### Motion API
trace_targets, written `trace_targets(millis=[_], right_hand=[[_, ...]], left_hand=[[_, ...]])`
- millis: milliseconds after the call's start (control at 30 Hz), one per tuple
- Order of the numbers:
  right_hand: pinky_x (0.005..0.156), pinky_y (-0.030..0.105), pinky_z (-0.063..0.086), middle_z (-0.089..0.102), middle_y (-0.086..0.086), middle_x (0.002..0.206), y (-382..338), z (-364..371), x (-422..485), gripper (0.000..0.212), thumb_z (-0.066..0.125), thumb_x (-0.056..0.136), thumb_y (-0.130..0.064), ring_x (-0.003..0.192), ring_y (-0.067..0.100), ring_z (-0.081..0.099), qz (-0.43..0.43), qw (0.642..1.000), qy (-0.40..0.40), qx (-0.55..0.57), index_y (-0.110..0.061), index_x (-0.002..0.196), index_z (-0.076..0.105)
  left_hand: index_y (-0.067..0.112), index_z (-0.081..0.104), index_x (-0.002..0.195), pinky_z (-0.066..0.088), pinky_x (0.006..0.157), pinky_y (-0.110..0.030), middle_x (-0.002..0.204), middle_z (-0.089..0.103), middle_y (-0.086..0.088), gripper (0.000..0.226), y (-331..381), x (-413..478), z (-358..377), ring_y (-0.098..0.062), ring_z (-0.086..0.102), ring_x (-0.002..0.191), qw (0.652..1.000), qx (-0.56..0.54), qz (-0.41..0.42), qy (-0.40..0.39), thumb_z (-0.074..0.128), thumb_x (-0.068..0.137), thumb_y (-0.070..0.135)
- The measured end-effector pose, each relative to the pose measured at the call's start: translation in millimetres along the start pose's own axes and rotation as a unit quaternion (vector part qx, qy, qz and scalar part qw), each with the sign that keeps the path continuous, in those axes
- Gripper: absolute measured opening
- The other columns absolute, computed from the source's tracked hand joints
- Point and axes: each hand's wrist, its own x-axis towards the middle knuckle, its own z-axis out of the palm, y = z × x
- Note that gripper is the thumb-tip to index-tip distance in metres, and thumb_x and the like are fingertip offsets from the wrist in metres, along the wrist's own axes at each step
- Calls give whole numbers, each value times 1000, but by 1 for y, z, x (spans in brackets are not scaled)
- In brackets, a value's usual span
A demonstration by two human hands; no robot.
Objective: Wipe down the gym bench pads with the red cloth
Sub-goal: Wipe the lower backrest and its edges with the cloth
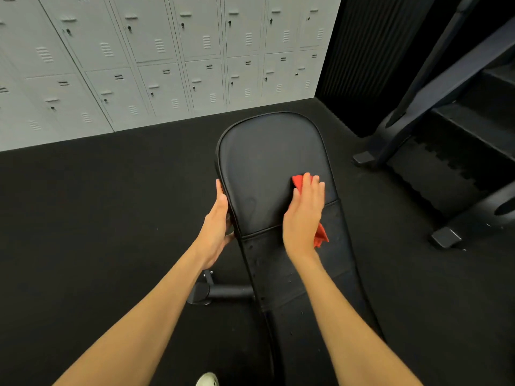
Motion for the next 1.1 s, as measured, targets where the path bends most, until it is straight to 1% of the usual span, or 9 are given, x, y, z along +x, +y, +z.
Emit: trace_targets(millis=[233,433,533,667,733,800,833,933,1100], right_hand=[[114,47,28,38,15,150,-43,14,-61,46,46,101,-15,143,31,25,-118,989,-84,-8,-5,144,38],[115,38,30,48,9,144,-46,-17,-72,44,49,94,1,140,22,35,-200,929,-258,172,-11,136,52],[105,37,41,62,-1,128,-38,-42,-36,34,46,98,-11,121,14,56,-82,948,-168,259,-23,128,59],[114,39,28,43,-3,149,-5,-53,37,41,37,103,-31,138,12,36,46,984,-37,169,-28,144,42],[117,55,7,17,4,160,13,-43,53,45,30,104,-38,148,27,9,68,992,-88,61,-33,149,29],[114,59,1,9,10,161,20,-27,55,48,30,104,-39,146,38,2,106,990,-84,31,-32,151,24],[114,58,3,12,14,160,17,-21,53,49,32,104,-36,145,41,2,114,991,-60,40,-28,151,24],[114,56,9,22,17,157,-6,-7,50,51,38,103,-26,145,43,6,98,993,-2,61,-13,151,26],[117,49,10,23,14,157,-49,17,23,52,45,101,-23,147,37,4,-70,992,-69,83,-8,149,29]], left_hand=[[50,51,139,47,104,-39,134,63,20,63,0,-7,-1,-2,60,122,1000,-6,-21,-22,28,90,82],[59,25,148,47,95,-36,127,67,16,53,4,-8,-5,-8,65,116,999,-51,-6,8,18,97,72],[55,25,149,41,108,-42,147,50,8,54,13,-8,-2,-13,54,129,996,-84,9,26,19,98,70],[57,28,147,36,109,-37,135,46,28,46,28,-3,9,-7,45,129,994,-83,29,62,27,101,63],[67,54,114,40,106,-35,110,62,37,27,31,-2,13,-2,54,117,994,-77,18,70,32,100,64],[69,65,78,42,103,-33,90,68,40,38,31,0,11,3,57,108,996,-64,17,67,33,99,66],[70,65,78,42,103,-32,91,67,41,38,30,1,10,7,56,107,997,-54,16,59,33,99,67],[65,53,119,42,105,-31,116,62,36,31,27,1,6,9,54,113,997,-59,8,39,33,96,70],[78,58,95,45,96,-29,111,63,44,32,23,1,3,17,60,106,998,-52,20,5,26,97,71]])
